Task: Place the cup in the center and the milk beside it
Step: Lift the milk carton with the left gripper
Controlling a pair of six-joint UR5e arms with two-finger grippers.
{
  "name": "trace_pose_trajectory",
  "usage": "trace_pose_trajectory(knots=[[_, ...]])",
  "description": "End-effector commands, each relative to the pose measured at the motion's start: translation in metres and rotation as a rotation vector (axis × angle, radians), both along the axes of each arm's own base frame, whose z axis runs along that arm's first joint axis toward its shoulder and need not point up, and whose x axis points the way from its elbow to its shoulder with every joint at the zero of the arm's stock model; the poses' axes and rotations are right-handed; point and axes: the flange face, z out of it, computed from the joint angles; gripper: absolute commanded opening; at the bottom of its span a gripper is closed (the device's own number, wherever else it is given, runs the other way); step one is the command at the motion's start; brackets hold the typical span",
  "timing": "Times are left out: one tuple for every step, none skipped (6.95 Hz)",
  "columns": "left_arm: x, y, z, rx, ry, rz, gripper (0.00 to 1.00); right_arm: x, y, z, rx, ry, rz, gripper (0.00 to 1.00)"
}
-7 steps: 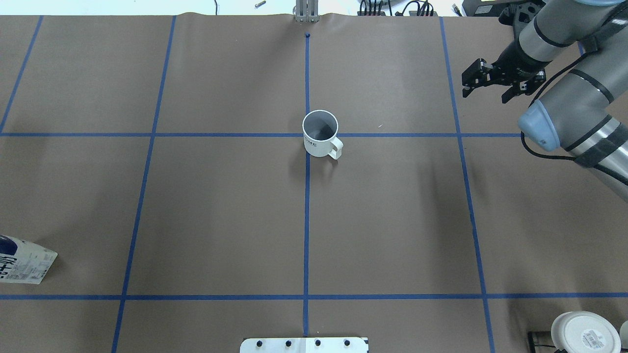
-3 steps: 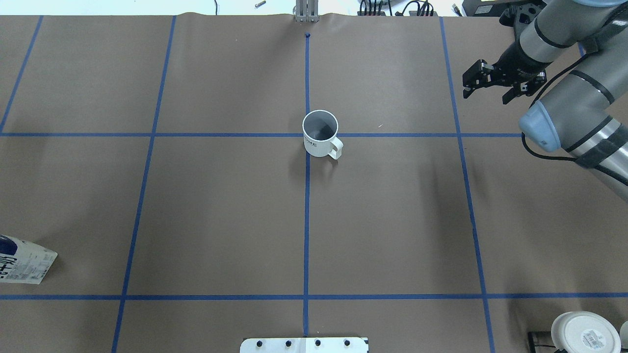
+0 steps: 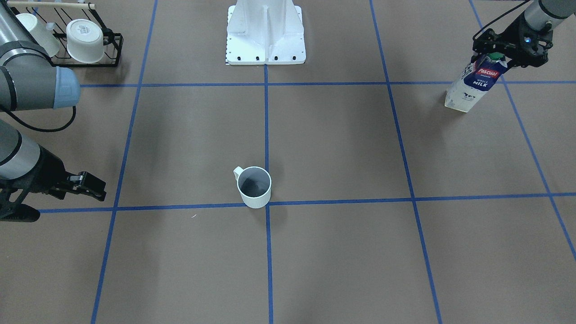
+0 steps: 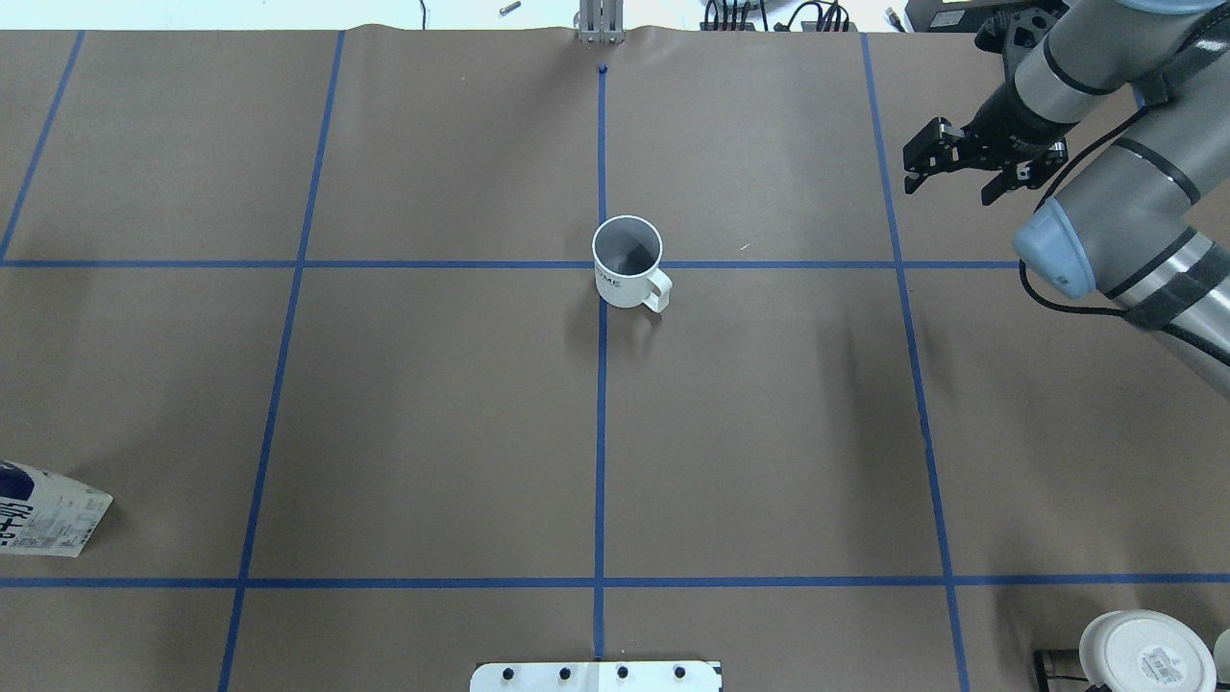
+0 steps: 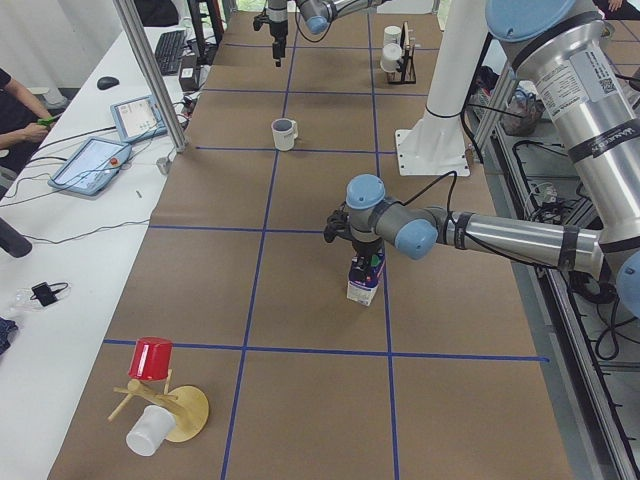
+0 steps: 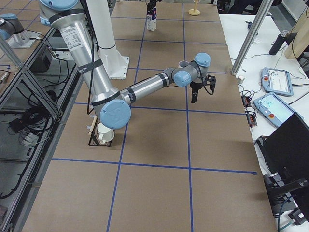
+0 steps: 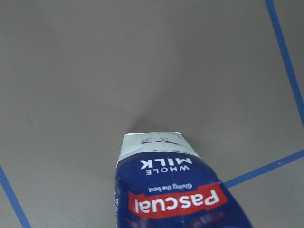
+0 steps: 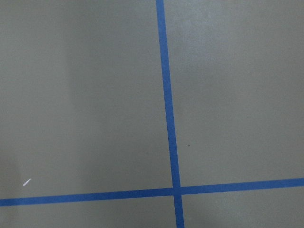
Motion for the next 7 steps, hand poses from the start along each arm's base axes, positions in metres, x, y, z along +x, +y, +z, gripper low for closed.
trace_pose_trajectory(knots=[[-0.003,-0.004,-0.013,0.018,0.023,-0.013,0.0,-0.002,-0.001,-0.002,0.002,-0.001,-0.002,1.0],[-0.005,-0.007,-0.027,0.029,0.043,-0.021,0.0,-0.002,-0.001,-0.002,0.002,-0.001,-0.002,1.0],[-0.006,-0.011,-0.036,-0.011,0.087,-0.014,0.0,-0.002,-0.001,-0.002,0.004,-0.002,-0.002,1.0],[-0.003,-0.033,-0.057,-0.045,0.105,-0.028,0.0,-0.001,0.0,0.0,0.001,0.0,0.0,1.0],[0.003,-0.068,-0.087,-0.068,0.094,-0.061,0.0,0.004,-0.001,0.001,0.002,-0.001,0.004,1.0],[0.023,-0.114,-0.138,-0.097,0.071,-0.075,0.0,0.007,0.001,0.005,-0.002,0.001,0.007,1.0],[0.044,-0.157,-0.207,-0.12,0.039,-0.087,0.0,0.01,0.002,0.008,-0.006,0.003,0.01,1.0]])
